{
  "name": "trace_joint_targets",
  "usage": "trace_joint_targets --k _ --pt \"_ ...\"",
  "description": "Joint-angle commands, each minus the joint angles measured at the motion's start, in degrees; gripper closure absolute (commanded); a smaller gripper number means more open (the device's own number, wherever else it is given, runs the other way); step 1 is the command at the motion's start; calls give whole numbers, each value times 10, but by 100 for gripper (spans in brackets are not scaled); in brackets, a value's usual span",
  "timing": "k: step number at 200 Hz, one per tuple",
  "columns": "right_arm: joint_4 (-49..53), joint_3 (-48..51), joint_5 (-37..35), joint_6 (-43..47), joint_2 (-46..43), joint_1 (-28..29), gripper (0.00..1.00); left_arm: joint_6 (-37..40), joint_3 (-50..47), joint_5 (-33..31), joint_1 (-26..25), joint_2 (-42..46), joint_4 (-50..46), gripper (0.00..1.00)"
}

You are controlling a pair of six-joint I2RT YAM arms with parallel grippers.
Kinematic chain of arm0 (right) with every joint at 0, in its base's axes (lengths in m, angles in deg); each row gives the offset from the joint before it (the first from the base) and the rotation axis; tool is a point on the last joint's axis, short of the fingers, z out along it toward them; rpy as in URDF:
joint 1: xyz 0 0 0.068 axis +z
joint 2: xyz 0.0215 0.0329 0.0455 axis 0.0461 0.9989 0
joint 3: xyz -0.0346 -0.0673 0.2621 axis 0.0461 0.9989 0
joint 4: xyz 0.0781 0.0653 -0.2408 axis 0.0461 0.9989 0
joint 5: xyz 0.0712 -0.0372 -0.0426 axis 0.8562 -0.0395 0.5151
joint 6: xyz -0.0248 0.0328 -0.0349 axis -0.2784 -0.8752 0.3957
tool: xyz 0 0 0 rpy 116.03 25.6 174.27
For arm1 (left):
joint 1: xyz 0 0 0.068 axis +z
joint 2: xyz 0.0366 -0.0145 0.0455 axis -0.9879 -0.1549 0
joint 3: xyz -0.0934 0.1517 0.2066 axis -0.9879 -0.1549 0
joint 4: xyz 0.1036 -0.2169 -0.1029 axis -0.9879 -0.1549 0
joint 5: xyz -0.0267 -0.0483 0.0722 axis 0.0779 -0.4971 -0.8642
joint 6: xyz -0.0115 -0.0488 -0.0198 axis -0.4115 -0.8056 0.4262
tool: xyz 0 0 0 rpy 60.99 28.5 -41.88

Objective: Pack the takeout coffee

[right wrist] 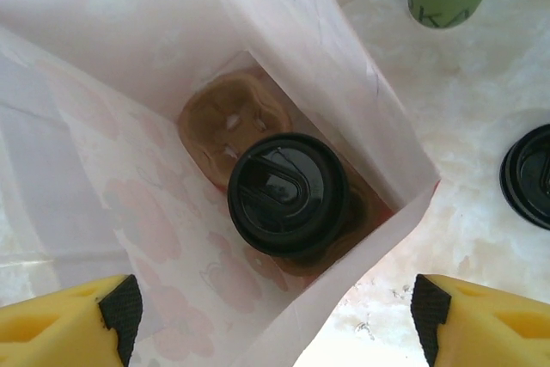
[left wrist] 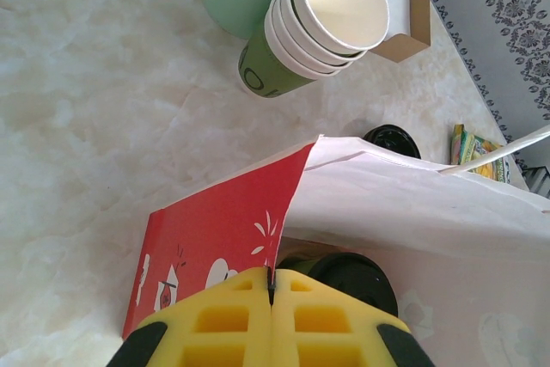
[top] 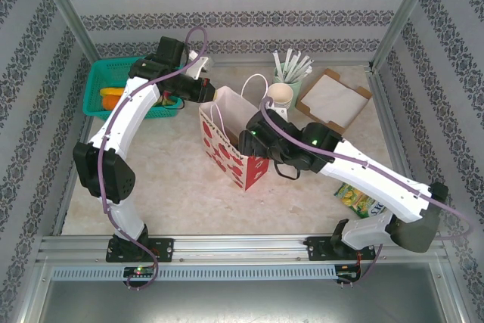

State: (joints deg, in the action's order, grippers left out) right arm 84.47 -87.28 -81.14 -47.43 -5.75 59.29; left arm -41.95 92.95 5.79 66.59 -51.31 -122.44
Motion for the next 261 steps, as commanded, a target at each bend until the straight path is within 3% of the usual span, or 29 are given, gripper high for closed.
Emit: trace_joint_targets --k 1,42,138,175,200,261 --pt "2 7 -17 -57 13 5 20 -9 3 5 3 22 19 100" --pt "44 -26 -32 -76 53 3 30 -7 -1 3 3 28 20 100" --pt "23 -20 -12 -35 53 -30 81 -63 -32 -16 3 62 21 100" --pt "25 -49 22 18 76 -55 84 -98 -86 -14 2 101 40 100" --pt "26 -72 40 68 90 -75 80 -135 -121 -23 1 132 59 100" --pt "-6 -132 89 174 148 -119 81 -303 -278 -138 -4 246 185 97"
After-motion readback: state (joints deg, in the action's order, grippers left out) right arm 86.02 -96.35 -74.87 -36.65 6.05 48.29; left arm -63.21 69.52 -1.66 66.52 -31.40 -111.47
